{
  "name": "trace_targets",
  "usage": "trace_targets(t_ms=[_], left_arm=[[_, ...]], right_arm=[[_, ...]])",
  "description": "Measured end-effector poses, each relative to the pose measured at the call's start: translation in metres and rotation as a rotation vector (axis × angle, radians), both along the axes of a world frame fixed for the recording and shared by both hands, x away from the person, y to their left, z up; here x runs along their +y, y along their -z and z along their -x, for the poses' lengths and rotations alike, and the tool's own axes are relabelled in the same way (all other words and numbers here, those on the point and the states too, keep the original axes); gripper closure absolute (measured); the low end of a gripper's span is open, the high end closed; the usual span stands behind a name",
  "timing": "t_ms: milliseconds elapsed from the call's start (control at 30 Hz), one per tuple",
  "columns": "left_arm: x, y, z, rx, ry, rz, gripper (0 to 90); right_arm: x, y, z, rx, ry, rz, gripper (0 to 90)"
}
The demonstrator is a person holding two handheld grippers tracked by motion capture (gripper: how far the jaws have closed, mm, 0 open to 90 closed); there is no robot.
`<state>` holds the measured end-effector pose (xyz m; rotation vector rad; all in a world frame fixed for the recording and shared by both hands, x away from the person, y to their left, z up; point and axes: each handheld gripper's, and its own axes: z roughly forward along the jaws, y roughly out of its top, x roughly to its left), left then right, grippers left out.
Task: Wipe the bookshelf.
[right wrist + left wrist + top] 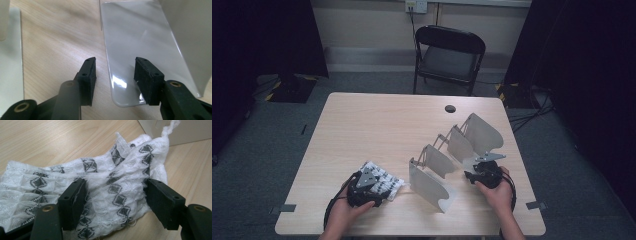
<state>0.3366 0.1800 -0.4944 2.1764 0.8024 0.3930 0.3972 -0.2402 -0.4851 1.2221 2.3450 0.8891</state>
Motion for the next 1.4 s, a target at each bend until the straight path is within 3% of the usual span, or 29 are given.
trace_targets(t_ms=[300,533,567,733,900,1100,1267,1333,1400], left_arm=[[0.0,0.0,0.001,-0.002,-0.005,0.003,32.0],[0.0,0.0,0.001,-0.004,-0.003,-0.001,32.0],[0.0,0.001,0.001,-0.005,-0.004,0.002,31.9],[0.0,0.001,0.001,-0.004,-0.003,0.004,31.9],[0.0,0.001,0.0,-0.002,-0.005,0.006,31.9],[-0.001,-0.001,0.0,0.003,-0.007,-0.008,31.8],[-0.003,-0.002,0.0,0.009,-0.019,-0.016,31.6],[-0.004,-0.003,0.0,0.015,-0.015,-0.026,31.5],[-0.005,-0.003,-0.001,0.018,-0.017,-0.025,31.4]], right_arm=[[0.008,0.0,0.008,0.002,-0.04,0.0,54.1],[0.012,-0.003,0.008,0.011,-0.043,0.03,50.1],[0.009,-0.004,0.006,-0.006,-0.022,0.04,48.8],[0.001,-0.001,0.0,0.009,0.007,0.012,45.8],[0.001,0.001,0.005,0.0,-0.008,-0.011,46.0],[0.009,0.001,0.015,0.0,-0.041,-0.003,42.9],[0.013,0.001,0.016,0.0,-0.042,0.0,41.6],[0.017,-0.002,0.016,0.03,-0.033,-0.004,40.4],[0.02,-0.006,0.014,0.015,-0.032,0.002,41.2]])
